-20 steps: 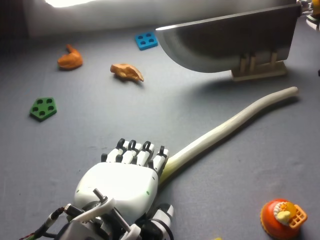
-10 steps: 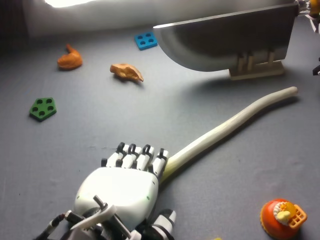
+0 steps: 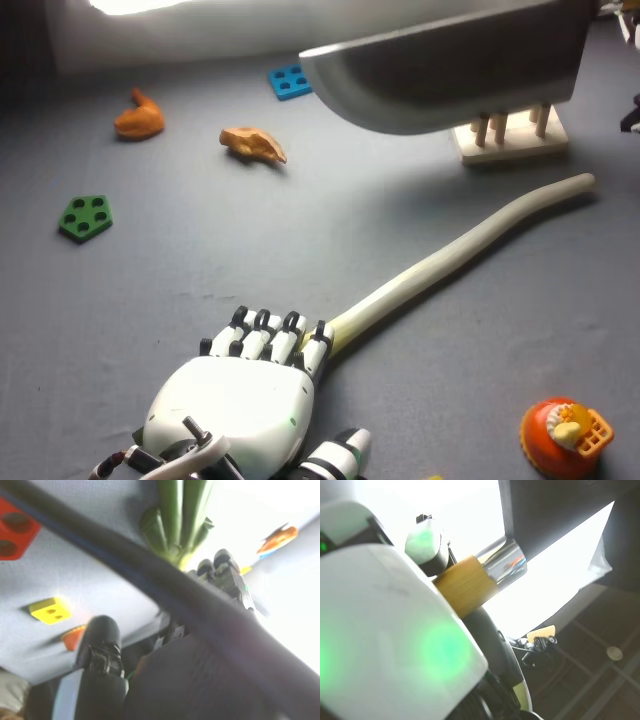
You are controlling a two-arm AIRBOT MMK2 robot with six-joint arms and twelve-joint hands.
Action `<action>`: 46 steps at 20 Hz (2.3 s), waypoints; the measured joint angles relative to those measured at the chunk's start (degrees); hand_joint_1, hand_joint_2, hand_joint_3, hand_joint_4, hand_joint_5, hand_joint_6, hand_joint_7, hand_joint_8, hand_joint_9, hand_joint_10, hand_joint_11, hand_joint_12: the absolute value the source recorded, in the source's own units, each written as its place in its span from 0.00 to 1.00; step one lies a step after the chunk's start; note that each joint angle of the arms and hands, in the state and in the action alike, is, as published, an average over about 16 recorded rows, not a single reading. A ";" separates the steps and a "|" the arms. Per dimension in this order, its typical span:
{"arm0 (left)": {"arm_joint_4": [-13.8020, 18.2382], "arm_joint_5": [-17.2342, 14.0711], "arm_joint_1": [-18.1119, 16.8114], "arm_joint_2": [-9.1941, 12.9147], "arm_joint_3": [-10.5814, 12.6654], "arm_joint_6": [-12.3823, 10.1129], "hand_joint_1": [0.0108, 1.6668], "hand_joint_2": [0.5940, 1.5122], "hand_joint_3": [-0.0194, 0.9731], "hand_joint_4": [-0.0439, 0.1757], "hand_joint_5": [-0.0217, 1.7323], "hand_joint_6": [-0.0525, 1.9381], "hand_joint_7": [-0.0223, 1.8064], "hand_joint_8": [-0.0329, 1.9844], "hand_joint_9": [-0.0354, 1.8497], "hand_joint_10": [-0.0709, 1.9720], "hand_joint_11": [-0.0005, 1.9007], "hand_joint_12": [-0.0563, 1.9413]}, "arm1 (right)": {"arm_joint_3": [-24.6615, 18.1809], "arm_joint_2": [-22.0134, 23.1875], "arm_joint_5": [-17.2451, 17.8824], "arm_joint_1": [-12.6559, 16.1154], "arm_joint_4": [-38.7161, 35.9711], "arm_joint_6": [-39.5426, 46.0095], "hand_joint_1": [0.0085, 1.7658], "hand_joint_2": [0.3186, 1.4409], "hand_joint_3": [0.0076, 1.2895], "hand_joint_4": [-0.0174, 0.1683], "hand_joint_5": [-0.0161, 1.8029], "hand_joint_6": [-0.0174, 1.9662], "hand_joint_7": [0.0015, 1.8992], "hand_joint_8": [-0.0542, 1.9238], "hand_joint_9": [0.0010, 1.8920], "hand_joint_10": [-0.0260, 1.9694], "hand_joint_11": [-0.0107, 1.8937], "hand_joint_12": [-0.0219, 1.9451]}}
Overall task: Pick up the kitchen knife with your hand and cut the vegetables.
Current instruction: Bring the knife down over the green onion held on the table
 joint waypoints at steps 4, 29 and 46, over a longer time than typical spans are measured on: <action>0.06 -0.16 0.61 -0.14 -0.14 -0.14 0.03 0.87 0.04 0.23 0.03 0.03 0.02 0.01 0.03 0.04 0.01 0.03 | -2.56 1.93 1.18 1.19 2.46 -2.92 0.87 0.37 0.56 0.98 0.72 0.96 0.77 0.93 0.81 0.91 0.82 0.94; 1.28 -1.06 3.08 -1.43 0.23 -1.66 0.00 0.85 0.04 0.22 0.01 0.02 0.01 0.01 0.03 0.03 0.01 0.03 | -65.08 23.57 24.19 7.84 41.88 -62.14 0.83 0.34 0.65 0.76 0.71 0.97 0.78 0.92 0.82 0.90 0.82 0.93; 1.23 -0.90 3.08 -1.42 0.31 -1.47 0.04 0.92 0.04 0.22 0.01 0.02 0.01 0.01 0.03 0.03 0.01 0.03 | -68.20 18.47 33.59 -0.40 39.53 -63.12 0.83 0.35 0.64 0.85 0.67 0.97 0.79 0.92 0.82 0.90 0.82 0.93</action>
